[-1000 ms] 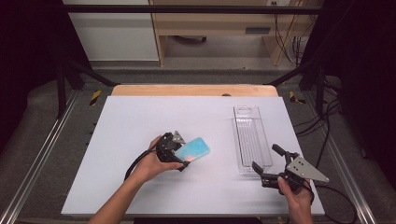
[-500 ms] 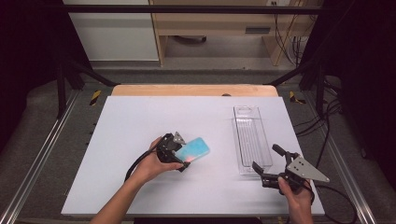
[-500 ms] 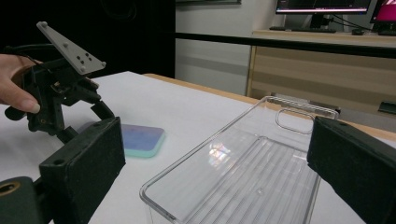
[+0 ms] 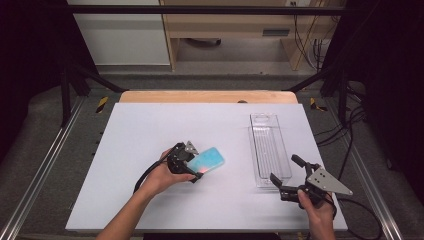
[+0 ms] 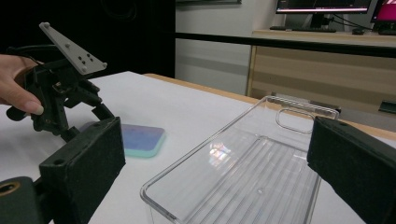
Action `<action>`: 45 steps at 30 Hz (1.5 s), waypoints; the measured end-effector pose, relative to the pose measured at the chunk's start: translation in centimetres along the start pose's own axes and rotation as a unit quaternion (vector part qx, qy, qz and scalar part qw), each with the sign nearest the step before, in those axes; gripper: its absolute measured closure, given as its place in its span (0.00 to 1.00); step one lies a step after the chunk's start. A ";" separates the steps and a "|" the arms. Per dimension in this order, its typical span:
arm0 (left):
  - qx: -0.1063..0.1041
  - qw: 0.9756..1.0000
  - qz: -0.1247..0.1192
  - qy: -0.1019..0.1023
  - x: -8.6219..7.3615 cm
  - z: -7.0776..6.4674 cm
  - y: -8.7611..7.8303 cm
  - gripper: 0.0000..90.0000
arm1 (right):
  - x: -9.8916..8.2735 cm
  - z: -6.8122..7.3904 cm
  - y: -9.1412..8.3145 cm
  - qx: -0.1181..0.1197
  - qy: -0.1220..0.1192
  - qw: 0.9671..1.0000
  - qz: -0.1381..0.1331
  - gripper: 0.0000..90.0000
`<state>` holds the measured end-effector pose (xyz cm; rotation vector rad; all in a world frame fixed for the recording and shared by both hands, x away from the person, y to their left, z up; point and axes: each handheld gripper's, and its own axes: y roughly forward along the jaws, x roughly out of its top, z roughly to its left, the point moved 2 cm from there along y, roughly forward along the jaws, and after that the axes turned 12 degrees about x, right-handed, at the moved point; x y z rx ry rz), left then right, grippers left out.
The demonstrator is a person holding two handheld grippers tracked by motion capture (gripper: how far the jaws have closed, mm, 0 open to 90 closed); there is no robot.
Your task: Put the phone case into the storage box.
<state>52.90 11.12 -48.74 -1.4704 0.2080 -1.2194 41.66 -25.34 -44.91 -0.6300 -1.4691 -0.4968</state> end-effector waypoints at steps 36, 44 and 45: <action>0.002 0.999 -0.030 -0.009 0.9 0.2 -3.0 0.18 | 0.7 0.8 0.2 -0.008 -0.035 0.999 0.011 0.05; 0.002 0.999 -0.031 -0.007 1.2 0.3 -3.4 0.18 | 0.8 0.9 0.1 -0.008 -0.040 0.999 0.013 0.05; 0.002 0.999 -0.031 -0.006 1.1 0.4 -3.4 0.18 | 0.8 0.9 0.1 -0.009 -0.039 0.999 0.014 0.05</action>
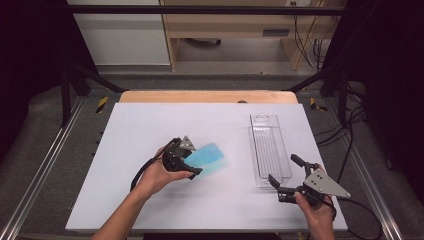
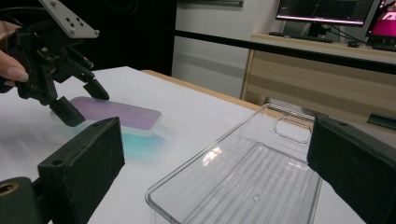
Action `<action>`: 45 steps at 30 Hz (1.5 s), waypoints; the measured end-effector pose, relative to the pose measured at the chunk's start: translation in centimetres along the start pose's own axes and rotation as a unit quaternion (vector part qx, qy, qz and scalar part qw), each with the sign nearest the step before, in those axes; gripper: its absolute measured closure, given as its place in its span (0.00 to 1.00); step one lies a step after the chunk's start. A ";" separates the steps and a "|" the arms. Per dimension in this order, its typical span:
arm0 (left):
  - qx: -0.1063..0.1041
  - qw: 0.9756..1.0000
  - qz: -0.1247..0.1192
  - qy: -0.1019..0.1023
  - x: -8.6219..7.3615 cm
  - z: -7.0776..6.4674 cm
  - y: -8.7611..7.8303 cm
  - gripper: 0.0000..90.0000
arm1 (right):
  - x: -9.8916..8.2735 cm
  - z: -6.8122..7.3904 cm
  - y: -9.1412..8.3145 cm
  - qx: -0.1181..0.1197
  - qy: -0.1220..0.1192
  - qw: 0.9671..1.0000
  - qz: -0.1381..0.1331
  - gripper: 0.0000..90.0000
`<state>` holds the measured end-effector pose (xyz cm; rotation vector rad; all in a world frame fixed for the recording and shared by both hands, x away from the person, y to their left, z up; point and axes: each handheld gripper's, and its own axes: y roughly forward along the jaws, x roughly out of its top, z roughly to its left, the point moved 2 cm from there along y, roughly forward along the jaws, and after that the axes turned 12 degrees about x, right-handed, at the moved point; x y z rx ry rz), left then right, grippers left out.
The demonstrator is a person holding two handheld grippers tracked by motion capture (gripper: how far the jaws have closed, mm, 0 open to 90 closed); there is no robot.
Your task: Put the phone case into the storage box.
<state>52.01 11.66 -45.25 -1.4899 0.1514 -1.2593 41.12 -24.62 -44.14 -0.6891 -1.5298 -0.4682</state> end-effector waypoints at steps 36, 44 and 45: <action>0.005 0.999 -0.032 0.029 3.3 0.6 -6.2 0.18 | 4.7 5.7 7.6 -0.012 -0.216 0.968 0.123 0.07; 0.002 0.999 -0.034 0.040 4.2 -0.2 -6.8 0.18 | 4.0 7.5 9.4 -0.017 -0.267 0.953 0.142 0.10; 0.002 0.999 -0.034 0.040 4.2 -0.2 -6.8 0.18 | 4.0 7.5 9.4 -0.017 -0.267 0.953 0.142 0.10</action>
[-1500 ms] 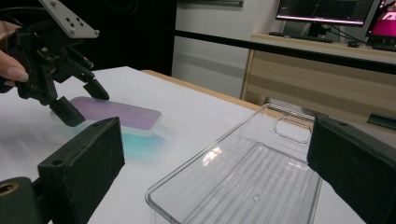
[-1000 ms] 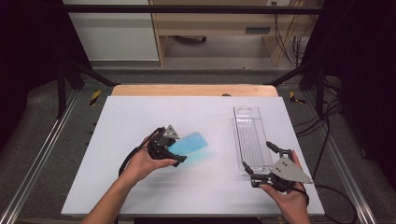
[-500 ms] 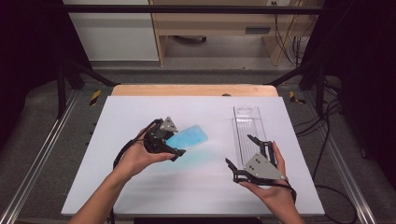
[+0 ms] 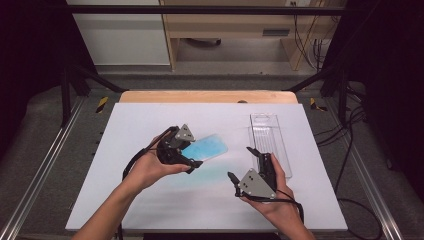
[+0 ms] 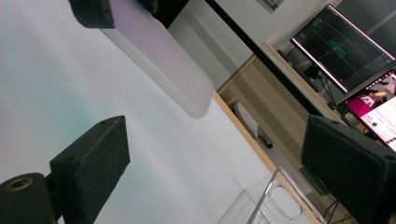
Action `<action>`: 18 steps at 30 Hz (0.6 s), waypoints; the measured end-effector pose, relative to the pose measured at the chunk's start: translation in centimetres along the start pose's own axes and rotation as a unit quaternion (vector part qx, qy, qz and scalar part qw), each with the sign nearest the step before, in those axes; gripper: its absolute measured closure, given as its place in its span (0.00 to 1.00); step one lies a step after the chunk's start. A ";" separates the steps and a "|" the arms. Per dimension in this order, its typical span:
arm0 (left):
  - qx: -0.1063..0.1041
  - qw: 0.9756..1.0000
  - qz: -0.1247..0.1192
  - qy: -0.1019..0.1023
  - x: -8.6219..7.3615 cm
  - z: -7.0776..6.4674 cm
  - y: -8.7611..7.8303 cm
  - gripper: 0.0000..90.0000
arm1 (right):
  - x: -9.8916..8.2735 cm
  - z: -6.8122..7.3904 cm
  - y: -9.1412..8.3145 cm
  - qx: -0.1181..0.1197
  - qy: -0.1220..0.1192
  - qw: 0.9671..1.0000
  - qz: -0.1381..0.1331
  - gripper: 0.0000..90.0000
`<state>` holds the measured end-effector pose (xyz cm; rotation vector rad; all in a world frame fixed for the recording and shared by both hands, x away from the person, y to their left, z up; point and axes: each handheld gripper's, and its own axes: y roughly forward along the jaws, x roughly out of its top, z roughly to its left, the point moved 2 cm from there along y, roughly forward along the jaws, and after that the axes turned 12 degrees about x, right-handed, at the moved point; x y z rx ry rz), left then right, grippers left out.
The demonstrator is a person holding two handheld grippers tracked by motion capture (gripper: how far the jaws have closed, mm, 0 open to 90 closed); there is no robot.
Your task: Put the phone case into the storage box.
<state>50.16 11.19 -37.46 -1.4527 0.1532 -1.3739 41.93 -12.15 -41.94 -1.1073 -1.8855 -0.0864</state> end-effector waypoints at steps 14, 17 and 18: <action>-0.008 1.000 0.001 0.010 0.6 -0.7 0.0 0.18 | 1.0 1.5 2.0 -0.005 -0.047 0.999 0.020 0.14; -0.011 1.000 0.001 0.014 0.7 -0.9 -0.1 0.18 | 1.1 1.7 2.3 -0.011 -0.058 0.998 0.027 0.16; -0.011 1.000 0.001 0.016 0.8 -1.0 -0.1 0.18 | 1.2 1.8 2.5 -0.013 -0.067 0.997 0.031 0.17</action>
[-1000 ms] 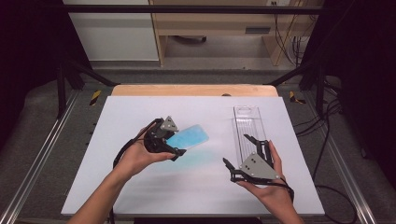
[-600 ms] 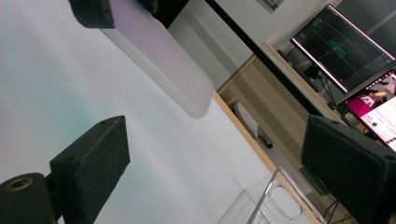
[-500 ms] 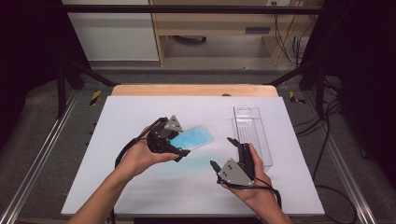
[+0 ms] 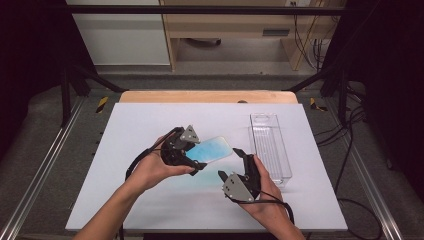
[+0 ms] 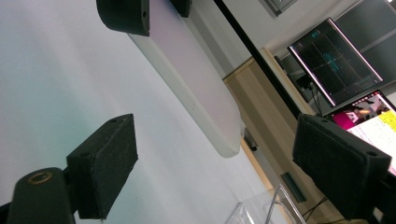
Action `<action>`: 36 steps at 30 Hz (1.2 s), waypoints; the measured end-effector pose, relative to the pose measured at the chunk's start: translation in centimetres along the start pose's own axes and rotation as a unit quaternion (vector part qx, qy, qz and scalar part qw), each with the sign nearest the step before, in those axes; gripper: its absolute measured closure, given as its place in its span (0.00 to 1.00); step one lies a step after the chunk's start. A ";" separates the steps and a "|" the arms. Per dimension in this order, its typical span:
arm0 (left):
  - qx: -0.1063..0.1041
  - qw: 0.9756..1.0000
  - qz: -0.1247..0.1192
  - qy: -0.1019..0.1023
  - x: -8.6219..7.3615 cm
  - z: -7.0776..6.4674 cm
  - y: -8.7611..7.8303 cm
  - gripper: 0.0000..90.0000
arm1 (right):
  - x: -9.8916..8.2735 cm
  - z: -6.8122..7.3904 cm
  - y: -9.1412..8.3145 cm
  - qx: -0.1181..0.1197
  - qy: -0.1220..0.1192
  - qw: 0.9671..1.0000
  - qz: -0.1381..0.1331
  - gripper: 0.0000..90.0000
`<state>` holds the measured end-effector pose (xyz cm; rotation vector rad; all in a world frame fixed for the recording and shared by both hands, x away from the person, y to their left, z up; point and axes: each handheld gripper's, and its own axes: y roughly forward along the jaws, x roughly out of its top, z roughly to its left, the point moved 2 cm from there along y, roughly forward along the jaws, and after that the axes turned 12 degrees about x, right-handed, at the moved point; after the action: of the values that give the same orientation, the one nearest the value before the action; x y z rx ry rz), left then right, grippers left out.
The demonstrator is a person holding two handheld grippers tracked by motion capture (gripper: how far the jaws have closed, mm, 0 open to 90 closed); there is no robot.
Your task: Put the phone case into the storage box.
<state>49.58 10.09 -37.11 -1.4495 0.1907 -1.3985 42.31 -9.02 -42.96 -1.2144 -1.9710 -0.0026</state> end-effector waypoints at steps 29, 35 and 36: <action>-0.008 1.000 -0.005 0.017 1.2 -1.1 -1.0 0.18 | 1.4 0.6 0.8 -0.014 -0.072 0.997 0.015 0.32; -0.007 1.000 -0.004 0.017 1.2 -1.1 -1.0 0.18 | 1.4 0.7 0.7 -0.017 -0.075 0.997 0.017 0.34; -0.007 1.000 -0.004 0.017 1.2 -1.1 -1.0 0.18 | 1.4 0.7 0.7 -0.018 -0.076 0.997 0.017 0.34</action>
<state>48.58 9.06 -35.85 -1.4409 0.2170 -1.4317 42.11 -7.30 -42.80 -1.3046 -2.0889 0.0752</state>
